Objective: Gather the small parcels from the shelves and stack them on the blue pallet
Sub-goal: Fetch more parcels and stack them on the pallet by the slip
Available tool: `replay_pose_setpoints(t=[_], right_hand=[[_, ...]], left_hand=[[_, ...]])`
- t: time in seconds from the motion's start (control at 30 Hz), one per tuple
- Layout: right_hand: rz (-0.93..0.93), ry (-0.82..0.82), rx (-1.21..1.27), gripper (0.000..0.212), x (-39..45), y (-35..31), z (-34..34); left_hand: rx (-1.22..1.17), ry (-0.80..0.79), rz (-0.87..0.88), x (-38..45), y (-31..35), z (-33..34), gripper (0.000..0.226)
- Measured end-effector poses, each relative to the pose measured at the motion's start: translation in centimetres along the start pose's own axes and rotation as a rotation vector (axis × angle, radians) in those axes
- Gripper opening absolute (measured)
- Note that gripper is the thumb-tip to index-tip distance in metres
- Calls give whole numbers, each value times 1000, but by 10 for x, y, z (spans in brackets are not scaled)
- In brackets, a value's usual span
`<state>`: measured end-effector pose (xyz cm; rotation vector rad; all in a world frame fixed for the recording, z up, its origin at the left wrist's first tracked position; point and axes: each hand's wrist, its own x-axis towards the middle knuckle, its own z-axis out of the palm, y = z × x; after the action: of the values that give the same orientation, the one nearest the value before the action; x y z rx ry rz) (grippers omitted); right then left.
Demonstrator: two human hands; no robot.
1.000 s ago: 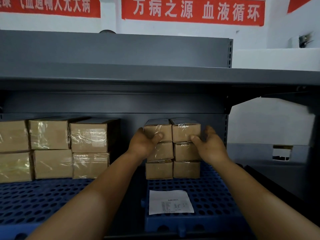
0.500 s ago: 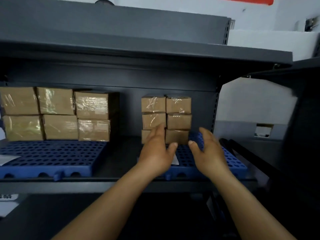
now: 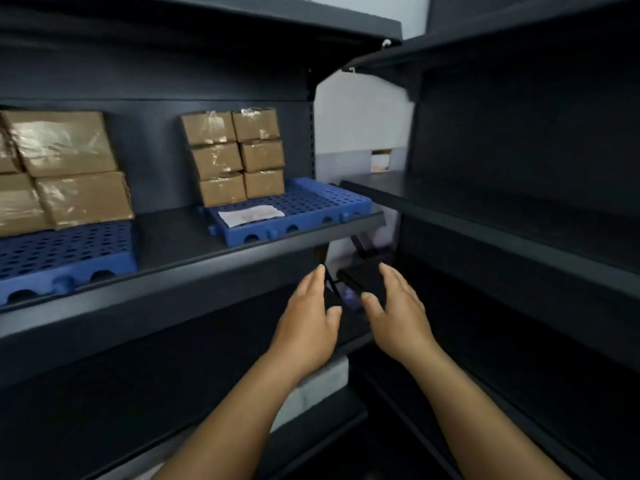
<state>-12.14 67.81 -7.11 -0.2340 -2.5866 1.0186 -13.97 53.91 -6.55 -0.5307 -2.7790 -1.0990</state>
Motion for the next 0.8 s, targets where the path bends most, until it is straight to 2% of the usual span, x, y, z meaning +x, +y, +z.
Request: replay_pose_setpoints(t=[0.47, 0.8], right_hand=[[500, 54, -105, 62, -211, 83, -16], [848, 226, -88, 62, -314, 173, -71]], left_hand=[[33, -450, 149, -135, 6, 102, 69], [28, -753, 315, -204, 68, 216, 69]])
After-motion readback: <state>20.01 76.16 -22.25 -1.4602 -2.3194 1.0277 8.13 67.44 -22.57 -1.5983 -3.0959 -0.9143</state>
